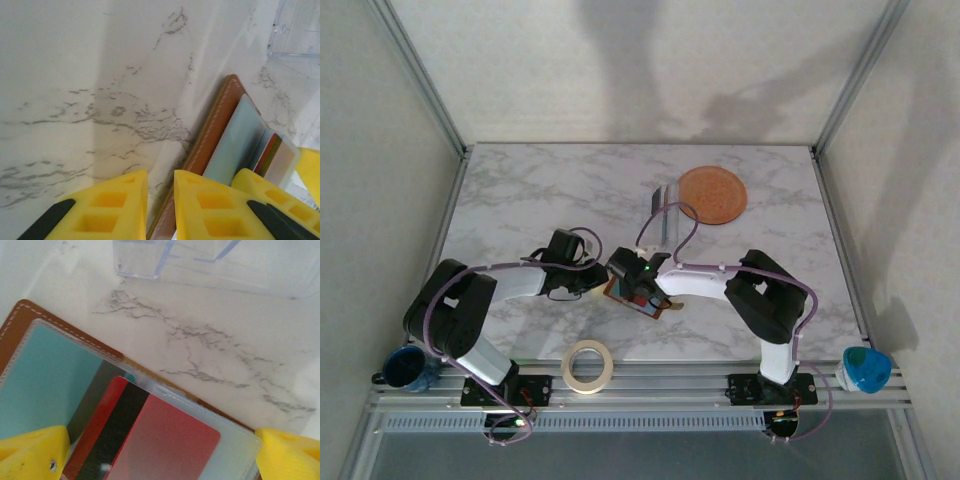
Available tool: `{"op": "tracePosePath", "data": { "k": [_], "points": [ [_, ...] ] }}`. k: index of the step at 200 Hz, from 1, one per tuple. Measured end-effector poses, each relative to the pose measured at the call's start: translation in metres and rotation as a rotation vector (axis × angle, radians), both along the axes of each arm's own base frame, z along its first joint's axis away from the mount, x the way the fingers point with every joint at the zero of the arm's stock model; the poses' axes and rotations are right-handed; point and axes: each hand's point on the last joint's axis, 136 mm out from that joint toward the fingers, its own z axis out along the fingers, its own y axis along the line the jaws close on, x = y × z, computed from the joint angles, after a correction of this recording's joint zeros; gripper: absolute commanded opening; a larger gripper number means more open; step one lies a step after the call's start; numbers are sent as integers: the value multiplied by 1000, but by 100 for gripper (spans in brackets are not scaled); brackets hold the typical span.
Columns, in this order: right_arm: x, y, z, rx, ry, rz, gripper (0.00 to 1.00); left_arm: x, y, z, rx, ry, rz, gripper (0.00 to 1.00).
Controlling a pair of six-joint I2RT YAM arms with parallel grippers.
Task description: Put the credit cards into the card holder
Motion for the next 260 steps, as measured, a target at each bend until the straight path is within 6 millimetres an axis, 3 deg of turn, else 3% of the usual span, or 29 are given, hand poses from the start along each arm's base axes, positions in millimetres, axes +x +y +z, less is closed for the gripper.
{"op": "tracePosePath", "data": {
  "k": [27,94,113,136,182,242,260],
  "points": [
    [1,-6,1,-31,-21,18,81,1,2,4,-5,-5,5,20],
    [-3,-15,3,-55,-39,76,82,-4,-2,9,-34,10,-19,28],
    [-6,-17,4,-53,-34,82,86,-5,-6,12,-49,7,-43,37],
    [-12,-20,7,-37,-16,87,90,-6,-14,18,-63,-5,-81,40],
    [-21,-28,21,-30,18,63,99,-12,-29,23,-76,-18,-140,33],
    [-24,-23,9,-18,80,-36,99,-8,-33,22,-71,-12,-147,32],
    [-23,-21,7,-1,96,-64,99,-8,-33,22,-70,-10,-147,27]
  ]
}}
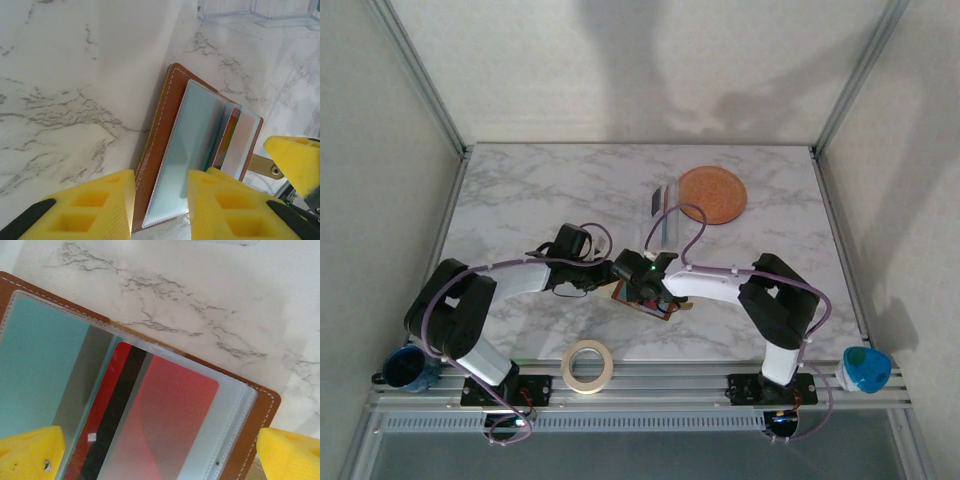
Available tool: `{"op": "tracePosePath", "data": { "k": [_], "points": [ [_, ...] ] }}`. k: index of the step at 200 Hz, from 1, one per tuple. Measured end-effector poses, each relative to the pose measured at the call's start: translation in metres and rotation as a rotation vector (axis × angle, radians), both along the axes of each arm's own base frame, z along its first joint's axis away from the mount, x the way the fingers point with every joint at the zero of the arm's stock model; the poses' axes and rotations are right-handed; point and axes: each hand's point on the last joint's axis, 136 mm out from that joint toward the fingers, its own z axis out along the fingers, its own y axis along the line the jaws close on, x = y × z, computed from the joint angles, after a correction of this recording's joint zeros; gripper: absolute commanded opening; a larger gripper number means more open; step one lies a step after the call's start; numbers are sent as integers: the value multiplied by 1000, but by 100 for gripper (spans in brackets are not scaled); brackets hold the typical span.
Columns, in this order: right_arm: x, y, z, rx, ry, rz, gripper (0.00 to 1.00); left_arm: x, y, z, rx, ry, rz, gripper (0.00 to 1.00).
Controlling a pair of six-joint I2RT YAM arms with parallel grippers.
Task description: Put the credit cards into the card holder
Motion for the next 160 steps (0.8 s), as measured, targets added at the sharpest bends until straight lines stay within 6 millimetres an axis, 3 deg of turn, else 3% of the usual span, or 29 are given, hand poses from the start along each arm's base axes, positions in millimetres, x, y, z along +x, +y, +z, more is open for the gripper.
{"op": "tracePosePath", "data": {
  "k": [26,100,147,160],
  "points": [
    [2,-1,-1,28,19,-42,98,0,0,0,0,0,0,23],
    [-2,-7,-12,62,32,-65,75,-4,-7,7,-20,-12,-24,20],
    [-5,-13,-11,65,28,-58,70,-6,-12,10,-32,-10,-39,20],
    [-7,-16,-11,66,27,-56,71,-4,-13,12,-34,-14,-39,24]
  ]
}}
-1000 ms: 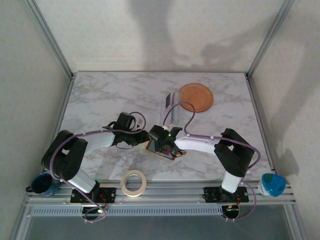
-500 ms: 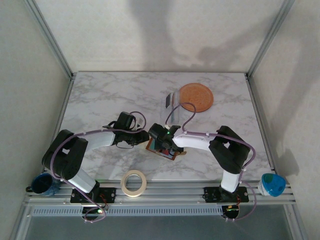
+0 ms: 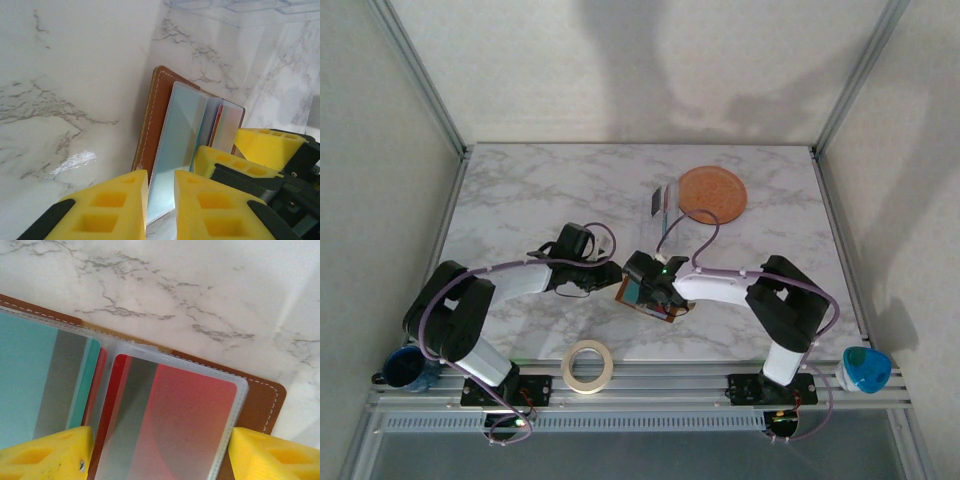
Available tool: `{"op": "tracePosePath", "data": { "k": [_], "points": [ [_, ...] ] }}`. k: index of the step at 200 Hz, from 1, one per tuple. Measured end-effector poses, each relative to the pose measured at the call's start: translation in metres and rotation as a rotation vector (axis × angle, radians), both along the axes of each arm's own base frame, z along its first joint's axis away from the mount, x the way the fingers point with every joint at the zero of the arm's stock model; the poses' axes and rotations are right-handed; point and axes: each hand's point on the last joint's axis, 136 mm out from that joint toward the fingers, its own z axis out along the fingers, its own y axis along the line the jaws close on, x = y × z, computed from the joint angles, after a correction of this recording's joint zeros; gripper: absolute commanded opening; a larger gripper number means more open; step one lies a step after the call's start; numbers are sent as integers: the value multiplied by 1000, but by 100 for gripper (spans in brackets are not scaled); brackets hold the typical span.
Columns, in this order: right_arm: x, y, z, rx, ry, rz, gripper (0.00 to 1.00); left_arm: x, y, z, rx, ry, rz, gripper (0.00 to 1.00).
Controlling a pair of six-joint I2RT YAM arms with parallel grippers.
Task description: Put the credit cards into the card holder
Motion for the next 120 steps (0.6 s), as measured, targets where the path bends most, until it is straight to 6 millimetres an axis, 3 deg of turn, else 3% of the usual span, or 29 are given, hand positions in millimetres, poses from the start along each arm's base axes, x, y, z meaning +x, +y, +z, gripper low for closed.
{"op": "tracePosePath", "data": {
  "k": [34,59,87,120],
  "points": [
    [-3,-4,4,7,-4,11,80,7,-8,5,4,-16,-18,38],
    [-2,-3,19,50,-15,19,84,6,-9,0,16,-10,-31,45],
    [-5,-12,32,115,-1,11,85,1,-10,-14,37,23,-43,49],
    [-19,-34,30,153,53,9,81,-2,-19,-16,49,29,-80,50]
  ]
}}
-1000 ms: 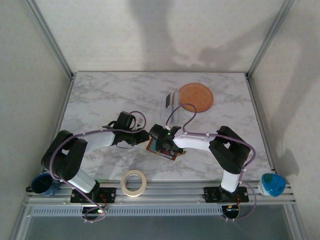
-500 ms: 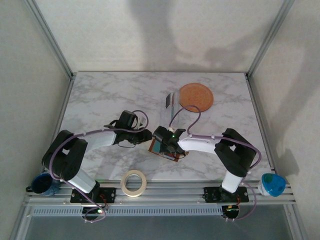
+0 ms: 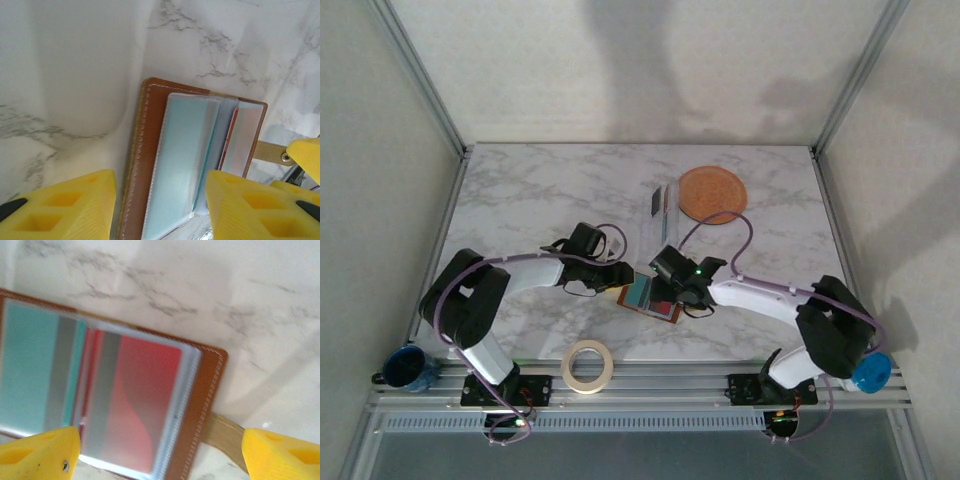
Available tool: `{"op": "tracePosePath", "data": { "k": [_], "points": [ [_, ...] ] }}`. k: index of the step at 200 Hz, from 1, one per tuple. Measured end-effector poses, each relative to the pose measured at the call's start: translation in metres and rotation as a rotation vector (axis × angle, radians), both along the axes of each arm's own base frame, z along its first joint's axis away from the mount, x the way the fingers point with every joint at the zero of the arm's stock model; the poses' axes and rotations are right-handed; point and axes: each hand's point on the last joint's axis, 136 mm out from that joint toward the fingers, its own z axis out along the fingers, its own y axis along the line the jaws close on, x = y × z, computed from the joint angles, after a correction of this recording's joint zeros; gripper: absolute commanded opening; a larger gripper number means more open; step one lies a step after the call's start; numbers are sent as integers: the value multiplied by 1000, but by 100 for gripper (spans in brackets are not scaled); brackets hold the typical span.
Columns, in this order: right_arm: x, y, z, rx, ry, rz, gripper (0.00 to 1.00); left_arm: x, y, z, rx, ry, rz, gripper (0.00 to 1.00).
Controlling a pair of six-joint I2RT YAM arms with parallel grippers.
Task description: Put the credit cards into the card holder
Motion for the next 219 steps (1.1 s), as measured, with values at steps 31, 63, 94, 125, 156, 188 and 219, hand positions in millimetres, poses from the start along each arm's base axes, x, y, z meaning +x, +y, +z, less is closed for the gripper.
{"op": "tracePosePath", "data": {
  "k": [31,63,94,125,156,188,219],
  "points": [
    [-16,-31,-7,88,61,-38,71,5,-11,6,-2,-22,-34,52],
    [-20,-50,-12,180,113,-98,72,5,-13,3,7,-19,-49,52],
    [-22,-47,-11,241,140,-89,67,3,-13,1,13,-8,-52,52],
    [-23,-43,-10,290,148,-62,19,1,-14,0,12,-4,-58,54],
    [-19,-41,-11,310,140,-34,11,-1,-17,-2,14,0,-66,56],
    [-17,-34,-17,320,145,10,5,0,-16,-2,23,-6,-61,57],
    [-14,-28,-18,334,135,44,0,6,-2,-1,99,-36,-10,62]
  ]
}}
